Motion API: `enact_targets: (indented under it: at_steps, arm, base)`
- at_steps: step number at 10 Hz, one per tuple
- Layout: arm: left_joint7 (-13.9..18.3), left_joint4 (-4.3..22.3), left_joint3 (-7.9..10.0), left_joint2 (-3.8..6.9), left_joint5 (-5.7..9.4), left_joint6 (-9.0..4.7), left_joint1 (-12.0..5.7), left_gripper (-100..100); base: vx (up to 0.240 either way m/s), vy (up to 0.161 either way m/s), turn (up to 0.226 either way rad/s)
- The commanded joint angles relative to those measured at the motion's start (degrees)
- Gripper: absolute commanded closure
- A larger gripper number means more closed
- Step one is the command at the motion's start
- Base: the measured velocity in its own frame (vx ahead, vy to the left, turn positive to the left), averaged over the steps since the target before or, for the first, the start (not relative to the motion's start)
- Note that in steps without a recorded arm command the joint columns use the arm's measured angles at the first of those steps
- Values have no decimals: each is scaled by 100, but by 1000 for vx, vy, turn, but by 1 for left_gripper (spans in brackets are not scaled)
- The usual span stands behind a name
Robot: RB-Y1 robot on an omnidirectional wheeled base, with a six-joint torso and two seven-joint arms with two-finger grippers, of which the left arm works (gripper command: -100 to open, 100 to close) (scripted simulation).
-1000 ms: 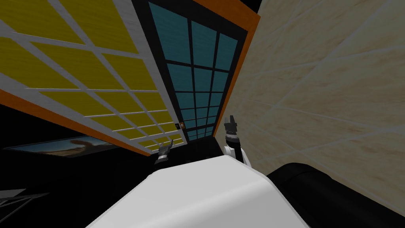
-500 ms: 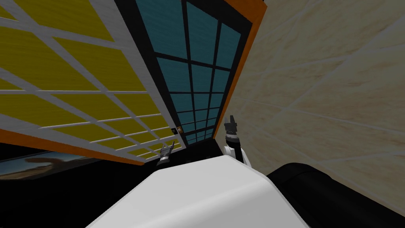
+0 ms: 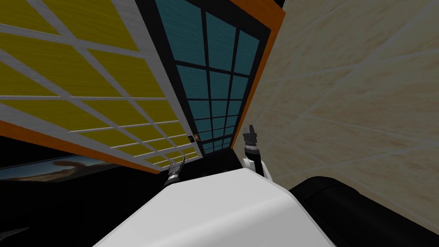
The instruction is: Pull the door open
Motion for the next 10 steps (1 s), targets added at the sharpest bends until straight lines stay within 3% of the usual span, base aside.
enact_targets:
  at_steps: [1, 3, 4, 10]
  arm:
    - [-51, 28, 119, 40, 46, 59, 115, -100]
    - [-125, 157, 321, 121, 132, 91, 238, -100]
    - [-125, 157, 321, 121, 132, 91, 238, -100]
    - [-372, 531, 922, 248, 393, 189, 486, -100]
  base:
    - [-186, 19, 18]
    - [-200, 23, 10]
    - [-115, 22, 2]
    - [-126, 19, -21]
